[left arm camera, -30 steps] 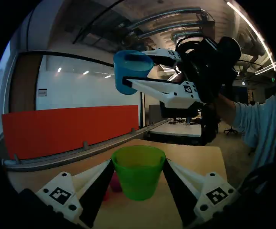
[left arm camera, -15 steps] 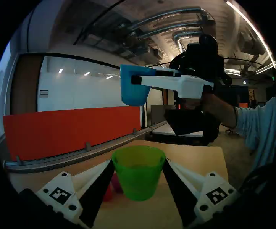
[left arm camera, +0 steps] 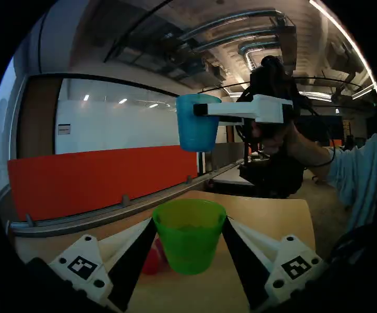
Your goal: Pour water
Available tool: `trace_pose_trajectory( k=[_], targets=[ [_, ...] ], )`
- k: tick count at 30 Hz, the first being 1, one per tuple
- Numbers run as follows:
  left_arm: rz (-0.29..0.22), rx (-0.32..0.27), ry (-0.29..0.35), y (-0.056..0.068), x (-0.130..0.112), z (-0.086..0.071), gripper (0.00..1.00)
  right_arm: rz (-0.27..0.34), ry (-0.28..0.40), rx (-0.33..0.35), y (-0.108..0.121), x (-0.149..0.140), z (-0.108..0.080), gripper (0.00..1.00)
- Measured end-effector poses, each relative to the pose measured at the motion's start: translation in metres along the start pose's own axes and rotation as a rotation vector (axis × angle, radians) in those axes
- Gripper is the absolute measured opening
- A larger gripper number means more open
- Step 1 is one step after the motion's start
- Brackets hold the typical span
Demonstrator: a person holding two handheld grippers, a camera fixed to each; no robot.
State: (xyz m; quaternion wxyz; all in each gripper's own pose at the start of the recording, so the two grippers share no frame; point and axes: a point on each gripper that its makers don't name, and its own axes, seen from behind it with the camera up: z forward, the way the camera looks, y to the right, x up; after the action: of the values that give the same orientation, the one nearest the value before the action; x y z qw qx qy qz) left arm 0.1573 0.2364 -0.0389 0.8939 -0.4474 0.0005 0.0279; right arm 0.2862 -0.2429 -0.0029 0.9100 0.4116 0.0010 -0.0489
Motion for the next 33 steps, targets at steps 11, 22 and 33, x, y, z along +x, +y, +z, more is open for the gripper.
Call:
trace_pose_trajectory(
  k=[11,22,33],
  targets=[
    [0.01,0.046,-0.021,-0.018,-0.004,-0.005,0.87,0.009,-0.04,-0.036,0.019,-0.028,-0.022,0.89],
    [0.026,0.097,-0.056,-0.038,-0.014,-0.012,0.87,0.026,-0.06,-0.042,0.033,-0.062,-0.042,0.9],
    [0.025,0.112,-0.11,-0.045,-0.033,-0.018,0.87,-0.014,-0.115,-0.015,0.026,-0.114,-0.055,0.9]
  ],
)
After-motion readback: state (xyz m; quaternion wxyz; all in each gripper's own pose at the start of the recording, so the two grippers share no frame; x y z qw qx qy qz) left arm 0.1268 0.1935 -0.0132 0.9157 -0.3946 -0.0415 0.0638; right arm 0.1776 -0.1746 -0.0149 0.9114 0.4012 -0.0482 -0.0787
